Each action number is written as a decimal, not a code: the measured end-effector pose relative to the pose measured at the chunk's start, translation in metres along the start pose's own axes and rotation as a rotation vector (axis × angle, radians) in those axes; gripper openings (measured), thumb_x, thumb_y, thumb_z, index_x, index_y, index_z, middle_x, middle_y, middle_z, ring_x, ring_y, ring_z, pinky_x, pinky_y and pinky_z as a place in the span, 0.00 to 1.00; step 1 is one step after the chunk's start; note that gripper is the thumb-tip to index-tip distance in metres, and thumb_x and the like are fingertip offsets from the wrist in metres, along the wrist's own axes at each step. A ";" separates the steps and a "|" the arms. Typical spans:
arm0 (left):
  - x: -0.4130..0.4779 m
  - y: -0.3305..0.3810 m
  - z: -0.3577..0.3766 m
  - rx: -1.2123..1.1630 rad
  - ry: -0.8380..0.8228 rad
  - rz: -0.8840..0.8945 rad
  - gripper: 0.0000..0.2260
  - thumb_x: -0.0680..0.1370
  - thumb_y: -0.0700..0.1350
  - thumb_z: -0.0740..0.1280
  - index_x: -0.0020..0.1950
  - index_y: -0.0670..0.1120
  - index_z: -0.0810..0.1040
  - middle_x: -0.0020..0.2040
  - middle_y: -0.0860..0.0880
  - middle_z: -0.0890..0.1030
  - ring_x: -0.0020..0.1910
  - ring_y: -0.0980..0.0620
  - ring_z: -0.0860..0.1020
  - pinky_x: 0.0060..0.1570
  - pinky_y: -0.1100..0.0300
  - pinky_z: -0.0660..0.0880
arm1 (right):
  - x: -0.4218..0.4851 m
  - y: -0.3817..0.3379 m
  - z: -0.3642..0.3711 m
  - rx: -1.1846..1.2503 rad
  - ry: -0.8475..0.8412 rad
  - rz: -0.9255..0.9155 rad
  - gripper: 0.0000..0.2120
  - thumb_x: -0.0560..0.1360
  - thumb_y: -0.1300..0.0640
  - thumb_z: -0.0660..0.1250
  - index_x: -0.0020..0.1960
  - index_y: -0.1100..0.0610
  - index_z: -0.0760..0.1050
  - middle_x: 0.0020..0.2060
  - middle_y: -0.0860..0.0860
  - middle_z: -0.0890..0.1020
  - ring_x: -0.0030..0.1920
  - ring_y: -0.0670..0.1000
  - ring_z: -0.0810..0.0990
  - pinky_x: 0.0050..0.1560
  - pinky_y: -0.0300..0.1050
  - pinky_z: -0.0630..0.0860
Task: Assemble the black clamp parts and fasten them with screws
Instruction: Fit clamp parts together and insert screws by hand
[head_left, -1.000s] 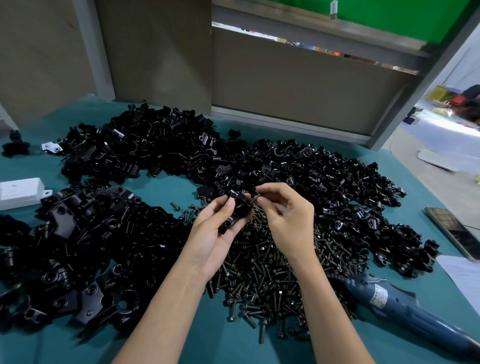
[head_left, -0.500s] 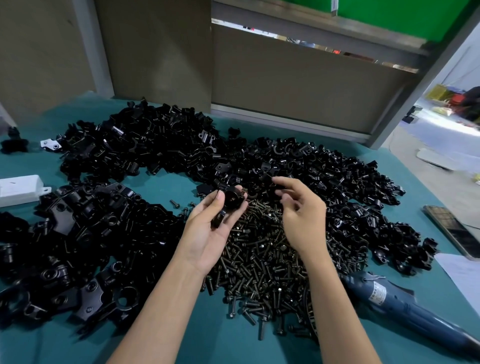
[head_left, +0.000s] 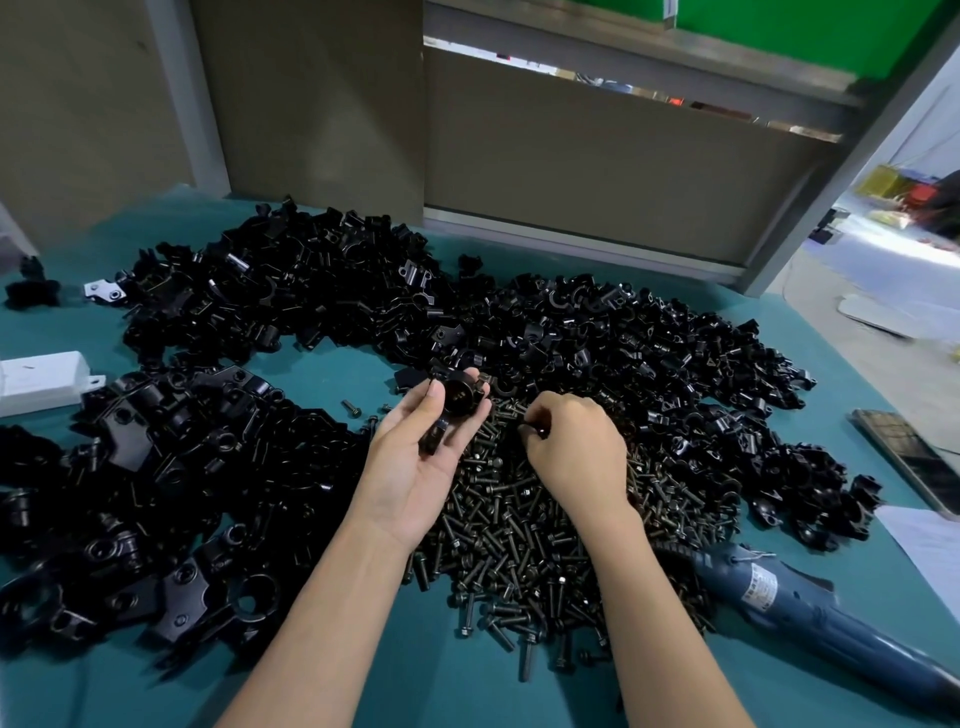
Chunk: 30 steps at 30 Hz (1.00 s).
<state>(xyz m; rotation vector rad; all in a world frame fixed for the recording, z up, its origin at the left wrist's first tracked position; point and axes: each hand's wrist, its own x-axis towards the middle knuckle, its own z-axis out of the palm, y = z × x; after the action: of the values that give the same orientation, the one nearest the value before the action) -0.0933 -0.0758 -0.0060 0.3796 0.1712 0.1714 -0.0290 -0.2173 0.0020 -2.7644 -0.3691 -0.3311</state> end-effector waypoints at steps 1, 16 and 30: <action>0.000 -0.001 0.000 0.000 0.001 -0.001 0.17 0.73 0.39 0.69 0.60 0.35 0.74 0.57 0.37 0.83 0.59 0.41 0.82 0.56 0.47 0.81 | 0.000 -0.001 0.000 0.009 -0.006 0.017 0.06 0.77 0.54 0.70 0.52 0.52 0.81 0.48 0.50 0.83 0.54 0.54 0.78 0.43 0.44 0.69; 0.002 -0.003 -0.001 0.055 0.013 0.003 0.16 0.72 0.39 0.70 0.58 0.36 0.75 0.57 0.37 0.83 0.59 0.42 0.82 0.58 0.46 0.80 | -0.002 -0.002 -0.015 0.458 0.065 0.036 0.04 0.75 0.61 0.73 0.50 0.57 0.81 0.40 0.48 0.84 0.40 0.44 0.82 0.46 0.41 0.81; -0.002 -0.010 -0.001 0.419 -0.067 0.006 0.14 0.76 0.42 0.67 0.61 0.41 0.76 0.59 0.42 0.81 0.63 0.45 0.80 0.60 0.57 0.79 | -0.011 -0.021 -0.026 0.583 0.362 -0.331 0.06 0.70 0.70 0.76 0.45 0.63 0.84 0.41 0.49 0.85 0.44 0.44 0.82 0.46 0.33 0.78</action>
<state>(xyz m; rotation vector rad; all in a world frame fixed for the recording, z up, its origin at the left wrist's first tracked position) -0.0937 -0.0854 -0.0104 0.8022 0.1398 0.1273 -0.0503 -0.2092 0.0291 -2.0232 -0.7000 -0.6713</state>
